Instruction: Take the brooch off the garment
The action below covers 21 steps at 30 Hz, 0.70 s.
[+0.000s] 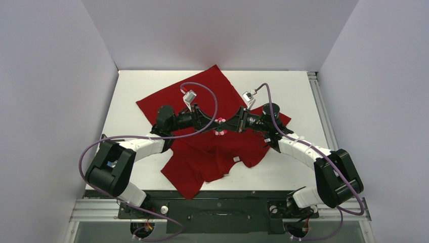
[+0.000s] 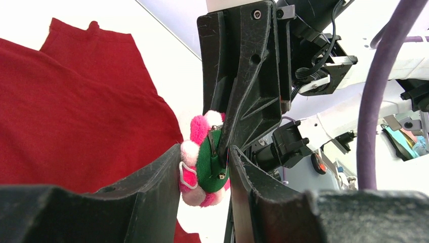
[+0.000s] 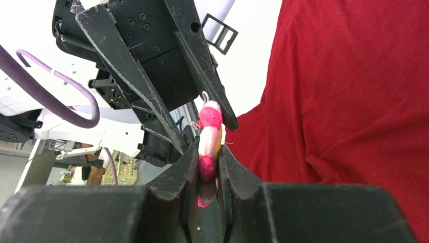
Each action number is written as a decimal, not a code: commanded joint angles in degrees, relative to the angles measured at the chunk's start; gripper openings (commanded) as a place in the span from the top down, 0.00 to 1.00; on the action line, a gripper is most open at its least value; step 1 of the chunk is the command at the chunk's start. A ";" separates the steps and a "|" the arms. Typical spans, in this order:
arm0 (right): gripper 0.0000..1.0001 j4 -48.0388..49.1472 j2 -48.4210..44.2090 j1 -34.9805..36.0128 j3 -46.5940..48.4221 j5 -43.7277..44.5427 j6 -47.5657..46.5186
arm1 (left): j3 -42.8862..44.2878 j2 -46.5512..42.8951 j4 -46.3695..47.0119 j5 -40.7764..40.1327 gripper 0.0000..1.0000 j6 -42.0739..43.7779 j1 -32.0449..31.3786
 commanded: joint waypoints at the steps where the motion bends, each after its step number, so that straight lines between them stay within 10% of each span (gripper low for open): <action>1: 1.00 5.89 -1.79 0.51 -0.54 -1.53 -1.80 | 1.37 0.97 4.00 -0.01 0.66 -1.69 0.27; 21: 1.00 11.30 -2.50 0.33 -1.74 -2.67 -1.48 | 0.57 0.68 5.81 1.73 0.72 -4.91 0.88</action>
